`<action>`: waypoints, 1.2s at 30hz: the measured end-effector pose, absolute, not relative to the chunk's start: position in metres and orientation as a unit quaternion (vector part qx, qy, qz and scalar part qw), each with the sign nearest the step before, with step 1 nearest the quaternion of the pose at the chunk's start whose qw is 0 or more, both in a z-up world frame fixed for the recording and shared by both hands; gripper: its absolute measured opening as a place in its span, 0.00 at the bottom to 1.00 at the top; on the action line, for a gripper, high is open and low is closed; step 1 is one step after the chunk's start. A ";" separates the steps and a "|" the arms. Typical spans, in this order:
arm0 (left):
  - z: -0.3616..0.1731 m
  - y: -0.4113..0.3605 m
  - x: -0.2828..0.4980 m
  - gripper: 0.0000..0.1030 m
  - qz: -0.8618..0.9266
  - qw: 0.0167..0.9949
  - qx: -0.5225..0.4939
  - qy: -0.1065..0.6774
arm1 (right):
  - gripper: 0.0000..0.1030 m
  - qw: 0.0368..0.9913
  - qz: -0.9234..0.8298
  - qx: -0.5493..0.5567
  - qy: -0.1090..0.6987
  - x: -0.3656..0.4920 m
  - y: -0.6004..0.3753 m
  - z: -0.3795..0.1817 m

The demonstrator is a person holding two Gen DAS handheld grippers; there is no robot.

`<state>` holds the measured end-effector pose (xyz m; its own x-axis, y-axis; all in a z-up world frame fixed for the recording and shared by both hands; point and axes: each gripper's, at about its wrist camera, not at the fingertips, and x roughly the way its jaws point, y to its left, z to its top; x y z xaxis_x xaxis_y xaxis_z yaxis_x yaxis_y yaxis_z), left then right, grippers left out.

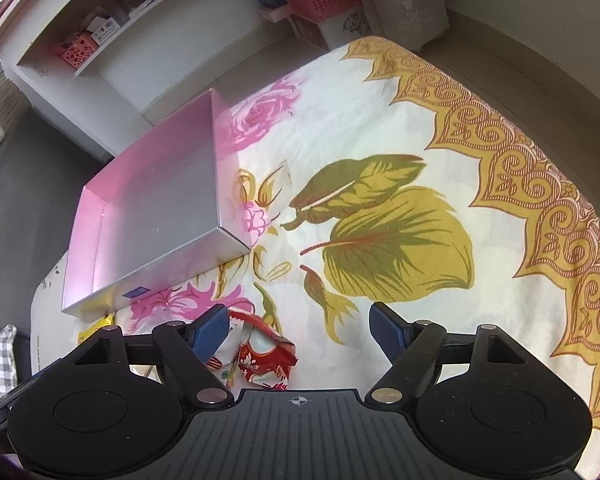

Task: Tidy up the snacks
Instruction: 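Grasp the yellow chip bag with left tool while right tool grasps red candy wrapper, then carry both snacks into the pink box and open both tools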

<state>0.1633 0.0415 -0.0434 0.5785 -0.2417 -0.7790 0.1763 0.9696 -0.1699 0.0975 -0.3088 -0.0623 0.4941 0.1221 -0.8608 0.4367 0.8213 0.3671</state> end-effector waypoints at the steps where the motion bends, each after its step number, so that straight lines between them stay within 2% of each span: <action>1: -0.044 0.040 0.165 0.66 -0.124 0.890 -0.032 0.438 | 0.73 0.814 -0.095 0.287 0.496 0.099 -0.307 -0.064; 5: -0.047 0.034 0.175 0.67 -0.168 0.895 0.019 0.413 | 0.64 0.804 -0.094 0.294 0.508 0.102 -0.298 -0.069; 12: -0.064 0.032 0.178 0.66 -0.223 0.885 0.062 0.404 | 0.35 0.798 -0.098 0.287 0.521 0.107 -0.289 -0.078; 13: -0.064 0.031 0.175 0.66 -0.228 0.884 0.074 0.402 | 0.33 0.798 -0.099 0.286 0.521 0.107 -0.289 -0.079; 18: -0.061 0.026 0.166 0.66 -0.269 0.859 0.104 0.424 | 0.31 0.803 -0.105 0.285 0.512 0.108 -0.289 -0.077; 22: -0.057 0.021 0.167 0.70 -0.239 0.847 0.111 0.462 | 0.31 0.807 -0.106 0.275 0.511 0.108 -0.285 -0.075; 26: -0.056 0.016 0.174 0.86 -0.175 0.850 0.082 0.490 | 0.31 0.807 -0.101 0.272 0.514 0.108 -0.282 -0.075; 32: -0.061 0.011 0.184 0.88 -0.087 0.838 0.066 0.535 | 0.31 0.808 -0.096 0.269 0.516 0.108 -0.283 -0.075; 35: -0.064 0.008 0.183 0.83 -0.062 0.835 0.079 0.540 | 0.31 0.808 -0.097 0.272 0.514 0.108 -0.284 -0.074; 36: -0.064 0.007 0.182 0.77 -0.054 0.837 0.086 0.538 | 0.31 0.808 -0.097 0.273 0.513 0.107 -0.284 -0.074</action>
<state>0.1824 0.0070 -0.0638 0.4159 0.0018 -0.9094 0.1829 0.9794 0.0856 0.1074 -0.2844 -0.0735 0.4543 0.1239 -0.8822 0.4369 0.8321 0.3418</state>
